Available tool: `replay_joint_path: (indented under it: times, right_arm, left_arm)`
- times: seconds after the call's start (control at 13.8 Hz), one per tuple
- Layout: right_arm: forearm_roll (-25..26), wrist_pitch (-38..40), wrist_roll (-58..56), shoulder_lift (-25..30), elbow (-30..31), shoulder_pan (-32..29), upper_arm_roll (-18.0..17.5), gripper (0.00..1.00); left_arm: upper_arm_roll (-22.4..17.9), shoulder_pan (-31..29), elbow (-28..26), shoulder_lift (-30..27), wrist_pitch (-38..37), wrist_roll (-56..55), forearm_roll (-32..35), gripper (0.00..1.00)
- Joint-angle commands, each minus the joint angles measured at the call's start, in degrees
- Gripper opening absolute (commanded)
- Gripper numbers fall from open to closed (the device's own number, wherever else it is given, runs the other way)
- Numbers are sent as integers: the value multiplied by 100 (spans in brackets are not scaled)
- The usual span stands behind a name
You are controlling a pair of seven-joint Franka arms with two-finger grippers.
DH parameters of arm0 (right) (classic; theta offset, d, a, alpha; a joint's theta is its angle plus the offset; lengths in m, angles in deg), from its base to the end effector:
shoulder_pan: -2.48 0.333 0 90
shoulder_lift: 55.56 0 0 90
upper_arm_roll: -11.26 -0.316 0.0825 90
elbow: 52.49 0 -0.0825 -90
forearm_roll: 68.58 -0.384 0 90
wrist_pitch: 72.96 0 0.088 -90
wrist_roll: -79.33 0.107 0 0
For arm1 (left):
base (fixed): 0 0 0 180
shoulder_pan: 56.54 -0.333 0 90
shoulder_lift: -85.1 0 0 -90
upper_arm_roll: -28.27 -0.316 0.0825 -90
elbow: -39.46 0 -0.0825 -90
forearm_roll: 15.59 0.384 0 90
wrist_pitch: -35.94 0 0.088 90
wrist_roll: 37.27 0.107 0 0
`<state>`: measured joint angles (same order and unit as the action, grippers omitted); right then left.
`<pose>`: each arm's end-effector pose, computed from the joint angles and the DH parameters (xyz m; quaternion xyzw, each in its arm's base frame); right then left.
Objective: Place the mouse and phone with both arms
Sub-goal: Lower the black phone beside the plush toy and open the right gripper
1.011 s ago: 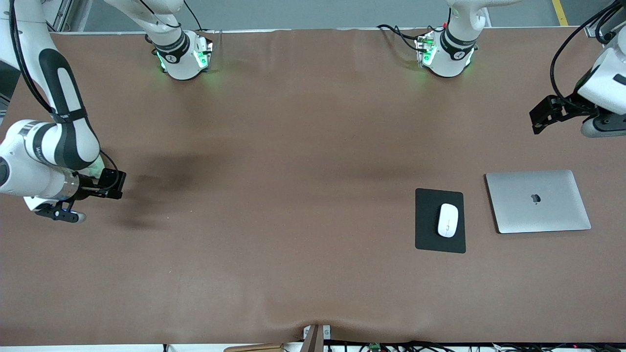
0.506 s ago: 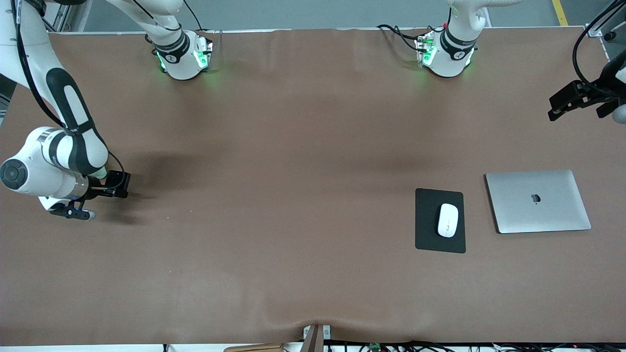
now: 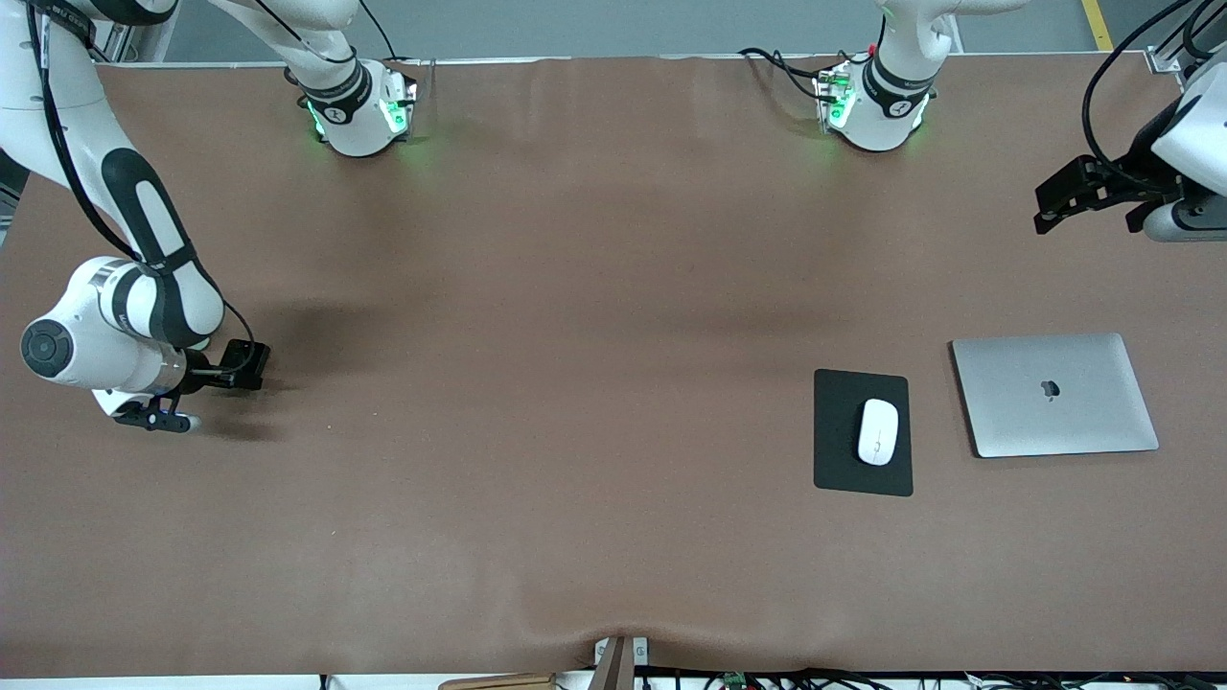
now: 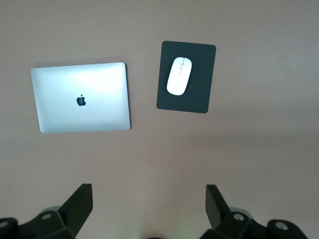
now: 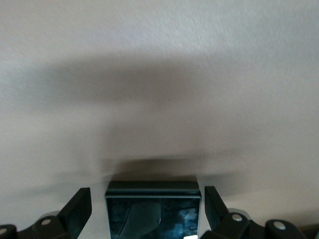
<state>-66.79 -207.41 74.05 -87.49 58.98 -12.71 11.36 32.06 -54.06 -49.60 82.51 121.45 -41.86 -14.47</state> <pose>0.5812 -0.1593 0.1791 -0.9941 0.0751 0.0787 0.0034 0.5295 -0.0569 0.6499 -0.9998 0.0139 0.0073 0.0120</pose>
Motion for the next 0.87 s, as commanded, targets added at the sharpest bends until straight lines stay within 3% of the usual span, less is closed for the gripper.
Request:
replay_joint_path:
  times: [0.0, 0.43, 0.79]
  right_arm:
    - [111, 374, 10, 449, -89, 76, -63, 100]
    - [67, 2210, 37, 1452, -959, 498, -98, 100]
    - [-248, 3143, 37, 2313, -1197, 595, -151, 100]
  left_arm:
    - [25, 7, -6, -31, -43, -24, -85, 100]
    - [34, 42, 20, 57, 9, -16, -85, 100]
    - [43, 34, 11, 153, 36, -16, -103, 100]
